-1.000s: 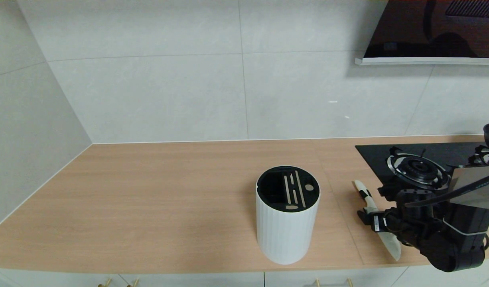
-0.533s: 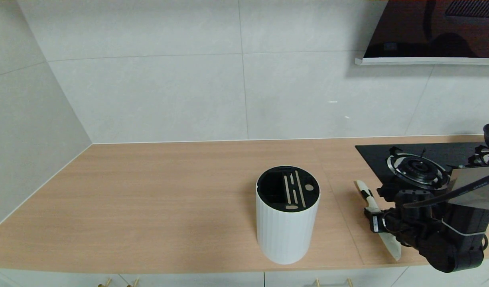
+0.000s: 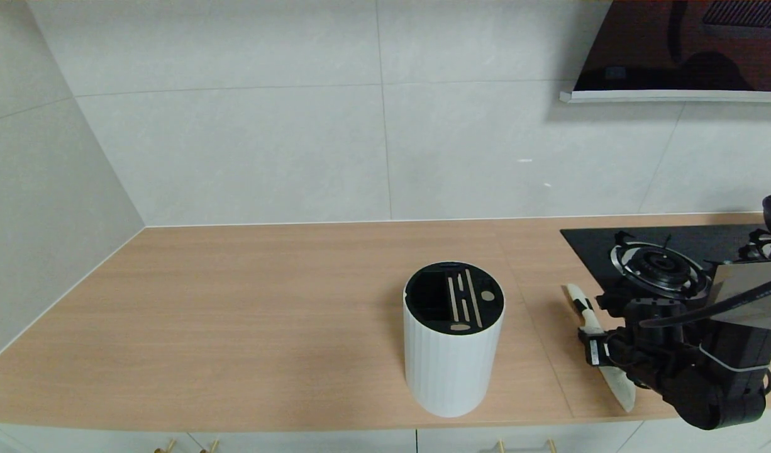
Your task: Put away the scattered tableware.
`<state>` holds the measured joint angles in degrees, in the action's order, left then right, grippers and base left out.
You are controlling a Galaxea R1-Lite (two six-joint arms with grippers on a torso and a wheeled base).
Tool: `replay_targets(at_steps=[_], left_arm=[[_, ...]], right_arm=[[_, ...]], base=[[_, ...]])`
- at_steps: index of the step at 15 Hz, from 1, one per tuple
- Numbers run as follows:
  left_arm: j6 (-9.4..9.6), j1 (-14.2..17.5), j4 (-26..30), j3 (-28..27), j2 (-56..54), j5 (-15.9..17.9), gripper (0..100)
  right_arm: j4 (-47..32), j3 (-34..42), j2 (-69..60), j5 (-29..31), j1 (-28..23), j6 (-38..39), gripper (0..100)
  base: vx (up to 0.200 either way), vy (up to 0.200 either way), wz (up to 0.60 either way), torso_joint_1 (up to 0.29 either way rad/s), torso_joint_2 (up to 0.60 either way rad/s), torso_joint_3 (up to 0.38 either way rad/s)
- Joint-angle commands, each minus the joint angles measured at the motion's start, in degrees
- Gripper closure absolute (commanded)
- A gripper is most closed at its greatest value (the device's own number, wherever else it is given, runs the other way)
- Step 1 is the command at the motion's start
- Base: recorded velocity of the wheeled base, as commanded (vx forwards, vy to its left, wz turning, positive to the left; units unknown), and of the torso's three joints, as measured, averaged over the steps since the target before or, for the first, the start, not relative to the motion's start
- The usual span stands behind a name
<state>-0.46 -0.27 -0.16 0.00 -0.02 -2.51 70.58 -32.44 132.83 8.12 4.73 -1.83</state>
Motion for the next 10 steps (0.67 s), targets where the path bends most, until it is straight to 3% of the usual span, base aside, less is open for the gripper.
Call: replay_targets(at_steps=[1,7,10], left_arm=[[-0.06,0.0,-0.02,0.0,0.02,-0.04,0],[-0.15,0.0,-0.02,0.0,0.02,-0.04,0],[-0.77,0.0,-1.6,-0.26,0.02,-0.83,0]], right_arm=[[0.26,1.33,-3.72,0.14,0.02,-0.02,100],[-1.06,5.11,-18.57,0.23,2.13,0.77,100],[-7.74,5.19,-28.77,0.76,4.94,0.77,100]], base=[[0.0,0.0,0.0,0.0,0.0,0.0],[0.0,0.0,0.0,0.0,0.0,0.0],[0.0,0.0,0.0,0.0,0.0,0.0]])
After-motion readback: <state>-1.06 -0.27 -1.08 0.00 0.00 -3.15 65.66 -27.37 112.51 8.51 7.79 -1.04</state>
